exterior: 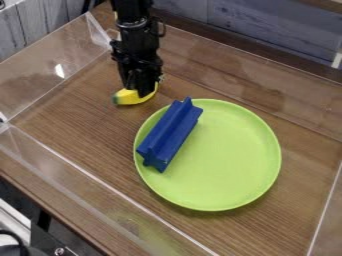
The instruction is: Put the banana in the green plate
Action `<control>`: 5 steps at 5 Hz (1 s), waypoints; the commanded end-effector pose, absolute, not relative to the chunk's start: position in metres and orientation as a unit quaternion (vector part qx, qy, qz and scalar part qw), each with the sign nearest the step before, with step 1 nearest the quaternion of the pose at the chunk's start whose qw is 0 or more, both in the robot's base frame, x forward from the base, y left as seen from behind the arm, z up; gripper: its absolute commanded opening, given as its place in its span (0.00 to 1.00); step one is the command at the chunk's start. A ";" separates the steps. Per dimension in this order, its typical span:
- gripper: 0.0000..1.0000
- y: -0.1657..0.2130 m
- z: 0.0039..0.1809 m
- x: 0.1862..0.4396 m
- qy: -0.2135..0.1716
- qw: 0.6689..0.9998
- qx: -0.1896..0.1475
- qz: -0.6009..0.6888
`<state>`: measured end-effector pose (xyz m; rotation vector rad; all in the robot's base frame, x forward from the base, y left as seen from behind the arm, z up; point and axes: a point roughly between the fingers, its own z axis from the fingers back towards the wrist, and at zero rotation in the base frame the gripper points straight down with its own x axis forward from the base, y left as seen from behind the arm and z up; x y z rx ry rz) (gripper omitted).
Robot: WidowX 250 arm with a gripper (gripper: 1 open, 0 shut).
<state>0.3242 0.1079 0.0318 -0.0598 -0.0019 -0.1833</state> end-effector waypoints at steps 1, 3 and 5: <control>0.00 0.099 0.045 0.332 -0.014 0.994 -0.026 -0.104; 0.00 0.083 0.059 0.333 -0.011 0.992 -0.030 -0.122; 0.00 0.071 0.059 0.331 -0.006 0.983 -0.033 -0.181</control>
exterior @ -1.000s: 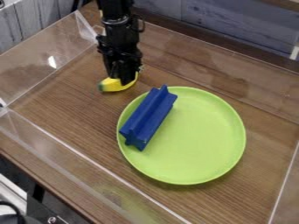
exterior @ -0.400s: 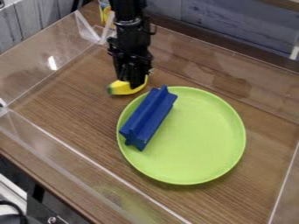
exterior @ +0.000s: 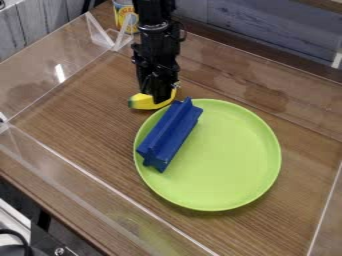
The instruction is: Put the banana in the green plate
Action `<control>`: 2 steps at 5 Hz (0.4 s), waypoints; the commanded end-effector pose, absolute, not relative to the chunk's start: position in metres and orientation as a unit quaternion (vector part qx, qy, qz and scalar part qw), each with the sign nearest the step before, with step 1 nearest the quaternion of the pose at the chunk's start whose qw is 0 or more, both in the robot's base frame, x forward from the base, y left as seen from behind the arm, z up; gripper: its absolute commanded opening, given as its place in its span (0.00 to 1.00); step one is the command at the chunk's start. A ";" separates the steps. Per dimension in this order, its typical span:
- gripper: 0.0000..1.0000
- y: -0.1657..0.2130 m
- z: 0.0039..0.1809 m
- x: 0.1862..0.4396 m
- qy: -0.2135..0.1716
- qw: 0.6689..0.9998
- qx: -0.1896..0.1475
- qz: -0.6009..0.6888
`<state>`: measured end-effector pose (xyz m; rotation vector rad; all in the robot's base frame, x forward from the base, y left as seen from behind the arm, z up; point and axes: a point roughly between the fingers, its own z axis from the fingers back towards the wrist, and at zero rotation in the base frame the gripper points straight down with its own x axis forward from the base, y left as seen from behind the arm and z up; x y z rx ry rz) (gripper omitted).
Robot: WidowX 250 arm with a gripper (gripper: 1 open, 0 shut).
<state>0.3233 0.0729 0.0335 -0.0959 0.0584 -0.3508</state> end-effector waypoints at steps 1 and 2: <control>0.00 0.067 0.056 0.329 -0.004 0.980 -0.035 -0.198; 0.00 0.063 0.053 0.327 -0.002 0.976 -0.035 -0.214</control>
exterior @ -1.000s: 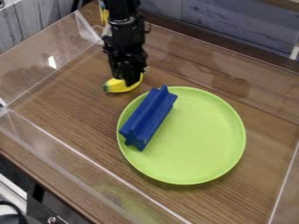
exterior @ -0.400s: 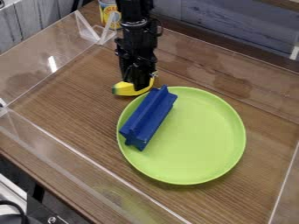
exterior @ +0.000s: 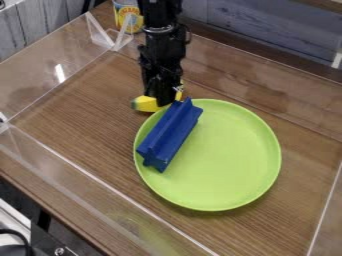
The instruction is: Put the banana in the green plate
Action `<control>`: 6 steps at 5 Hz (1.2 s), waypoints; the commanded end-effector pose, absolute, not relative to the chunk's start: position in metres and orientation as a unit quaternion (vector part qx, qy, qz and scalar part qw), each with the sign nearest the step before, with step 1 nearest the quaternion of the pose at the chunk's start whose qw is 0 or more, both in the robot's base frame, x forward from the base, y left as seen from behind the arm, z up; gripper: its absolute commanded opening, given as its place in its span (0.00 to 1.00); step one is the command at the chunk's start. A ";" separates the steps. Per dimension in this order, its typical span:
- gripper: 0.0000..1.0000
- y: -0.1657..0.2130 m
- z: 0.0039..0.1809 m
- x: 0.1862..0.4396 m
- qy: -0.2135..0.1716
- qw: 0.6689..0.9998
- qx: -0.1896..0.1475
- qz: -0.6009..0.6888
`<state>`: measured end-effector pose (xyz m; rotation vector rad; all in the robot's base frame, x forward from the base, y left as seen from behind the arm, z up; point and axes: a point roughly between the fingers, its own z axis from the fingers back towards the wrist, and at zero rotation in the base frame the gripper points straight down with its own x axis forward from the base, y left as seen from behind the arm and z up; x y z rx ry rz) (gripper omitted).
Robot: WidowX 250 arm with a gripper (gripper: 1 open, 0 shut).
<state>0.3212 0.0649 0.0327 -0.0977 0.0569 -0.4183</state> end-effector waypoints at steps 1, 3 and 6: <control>0.00 0.062 0.058 0.326 -0.001 0.972 -0.035 -0.232; 0.00 0.060 0.067 0.328 0.000 0.968 -0.034 -0.248; 0.00 0.076 0.100 0.339 -0.003 0.975 -0.023 -0.222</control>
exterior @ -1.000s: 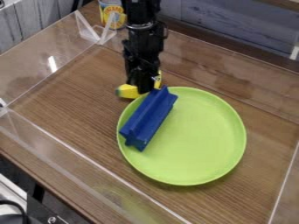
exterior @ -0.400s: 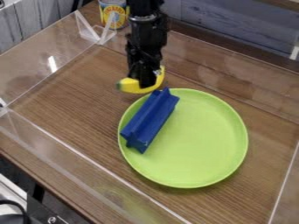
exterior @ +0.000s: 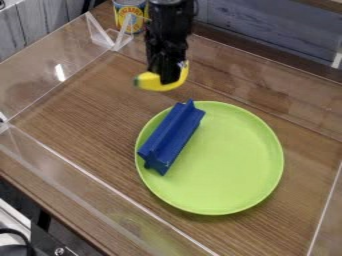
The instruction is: Put the banana in the green plate
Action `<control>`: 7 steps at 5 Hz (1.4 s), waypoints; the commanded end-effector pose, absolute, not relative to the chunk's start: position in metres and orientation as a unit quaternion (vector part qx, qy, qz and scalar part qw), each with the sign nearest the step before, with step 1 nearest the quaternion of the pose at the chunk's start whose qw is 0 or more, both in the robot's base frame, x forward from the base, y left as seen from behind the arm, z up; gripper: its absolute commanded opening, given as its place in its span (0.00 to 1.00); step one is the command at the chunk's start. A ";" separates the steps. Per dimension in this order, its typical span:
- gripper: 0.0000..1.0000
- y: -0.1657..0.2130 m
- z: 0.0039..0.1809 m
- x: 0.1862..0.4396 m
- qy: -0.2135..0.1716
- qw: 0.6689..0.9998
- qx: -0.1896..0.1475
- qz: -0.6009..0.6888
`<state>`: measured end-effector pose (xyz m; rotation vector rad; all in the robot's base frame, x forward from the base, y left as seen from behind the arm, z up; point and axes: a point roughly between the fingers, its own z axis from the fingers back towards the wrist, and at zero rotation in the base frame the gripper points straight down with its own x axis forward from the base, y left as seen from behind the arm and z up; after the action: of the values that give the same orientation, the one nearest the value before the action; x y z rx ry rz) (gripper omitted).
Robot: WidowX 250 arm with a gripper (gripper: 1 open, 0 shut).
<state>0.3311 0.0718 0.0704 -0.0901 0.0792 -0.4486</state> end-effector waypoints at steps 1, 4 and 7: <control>0.00 0.090 0.096 0.345 0.000 0.972 -0.020 -0.233; 0.00 0.090 0.074 0.338 0.014 0.970 -0.036 -0.239; 0.00 0.091 0.073 0.355 0.020 0.961 -0.040 -0.271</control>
<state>0.3459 0.0903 0.0525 -0.1158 0.0980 -0.5429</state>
